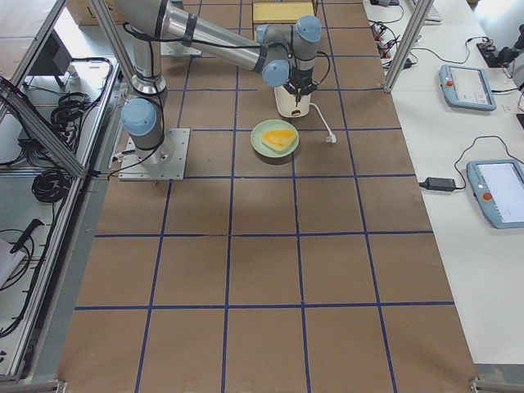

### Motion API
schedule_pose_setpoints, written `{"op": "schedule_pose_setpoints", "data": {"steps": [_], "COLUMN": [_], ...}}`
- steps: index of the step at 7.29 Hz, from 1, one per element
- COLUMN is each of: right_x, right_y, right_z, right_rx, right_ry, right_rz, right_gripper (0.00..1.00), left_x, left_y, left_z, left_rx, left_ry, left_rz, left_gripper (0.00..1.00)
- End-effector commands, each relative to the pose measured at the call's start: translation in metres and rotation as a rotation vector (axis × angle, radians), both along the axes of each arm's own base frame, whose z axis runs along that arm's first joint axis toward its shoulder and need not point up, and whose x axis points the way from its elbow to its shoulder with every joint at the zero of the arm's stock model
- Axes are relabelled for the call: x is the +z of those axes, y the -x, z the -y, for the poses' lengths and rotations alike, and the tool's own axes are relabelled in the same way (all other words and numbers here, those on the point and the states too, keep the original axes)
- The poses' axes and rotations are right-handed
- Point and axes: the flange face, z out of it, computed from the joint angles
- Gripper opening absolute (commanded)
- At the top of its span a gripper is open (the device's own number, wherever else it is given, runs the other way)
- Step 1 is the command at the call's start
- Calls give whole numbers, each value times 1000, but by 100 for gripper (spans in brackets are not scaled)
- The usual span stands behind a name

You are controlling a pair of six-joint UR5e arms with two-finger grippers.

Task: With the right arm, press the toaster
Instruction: 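Press the toaster lever down with the right gripper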

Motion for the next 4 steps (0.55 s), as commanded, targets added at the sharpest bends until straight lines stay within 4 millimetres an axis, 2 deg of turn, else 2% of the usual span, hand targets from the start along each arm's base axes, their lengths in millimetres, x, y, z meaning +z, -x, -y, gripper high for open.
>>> {"op": "schedule_pose_setpoints", "data": {"steps": [1, 4], "right_x": [-13, -31], "right_y": [0, -1], "right_z": [-1, 6], "right_rx": [-7, -2], "right_ry": [-26, -27], "right_rz": [5, 8], "right_gripper": [17, 18], "left_x": [0, 0], "left_y": [1, 0], "left_z": [0, 0], "left_rx": [-1, 0], "left_ry": [0, 0], "left_rz": [0, 0], "left_gripper": [100, 100]}}
